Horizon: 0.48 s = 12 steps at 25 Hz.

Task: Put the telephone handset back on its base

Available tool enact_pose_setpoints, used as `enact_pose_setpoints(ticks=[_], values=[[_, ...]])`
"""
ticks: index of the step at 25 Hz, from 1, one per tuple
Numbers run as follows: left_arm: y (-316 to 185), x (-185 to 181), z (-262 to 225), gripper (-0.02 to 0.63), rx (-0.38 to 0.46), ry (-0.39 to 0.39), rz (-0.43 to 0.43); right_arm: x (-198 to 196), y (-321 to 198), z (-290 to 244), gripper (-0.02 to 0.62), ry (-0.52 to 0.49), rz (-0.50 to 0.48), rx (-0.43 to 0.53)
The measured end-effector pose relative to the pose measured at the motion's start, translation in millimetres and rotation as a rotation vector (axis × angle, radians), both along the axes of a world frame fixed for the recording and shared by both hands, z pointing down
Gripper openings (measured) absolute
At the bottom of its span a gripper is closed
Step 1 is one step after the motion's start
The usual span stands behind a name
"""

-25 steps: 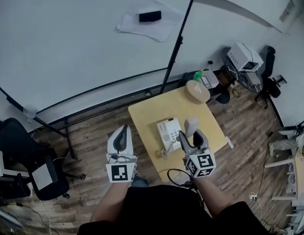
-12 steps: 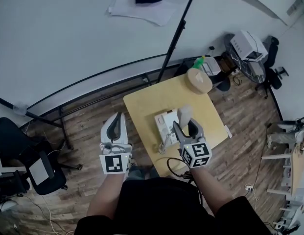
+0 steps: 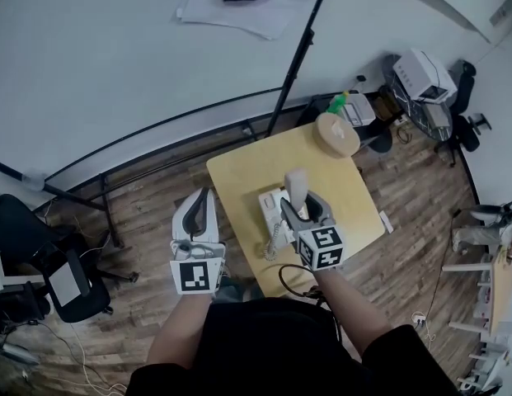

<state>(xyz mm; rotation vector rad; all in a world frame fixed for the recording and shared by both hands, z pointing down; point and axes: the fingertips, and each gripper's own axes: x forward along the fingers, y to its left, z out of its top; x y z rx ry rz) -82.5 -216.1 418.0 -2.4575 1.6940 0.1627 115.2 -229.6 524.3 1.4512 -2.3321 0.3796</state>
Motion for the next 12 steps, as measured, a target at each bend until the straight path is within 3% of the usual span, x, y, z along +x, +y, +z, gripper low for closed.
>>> enact_pose_setpoints(ticks=[12], values=[[-8,-4,22,0.0,-0.049,0.022,-0.025,-9,-19,82,0.221,0.053,-0.063,-0.223]])
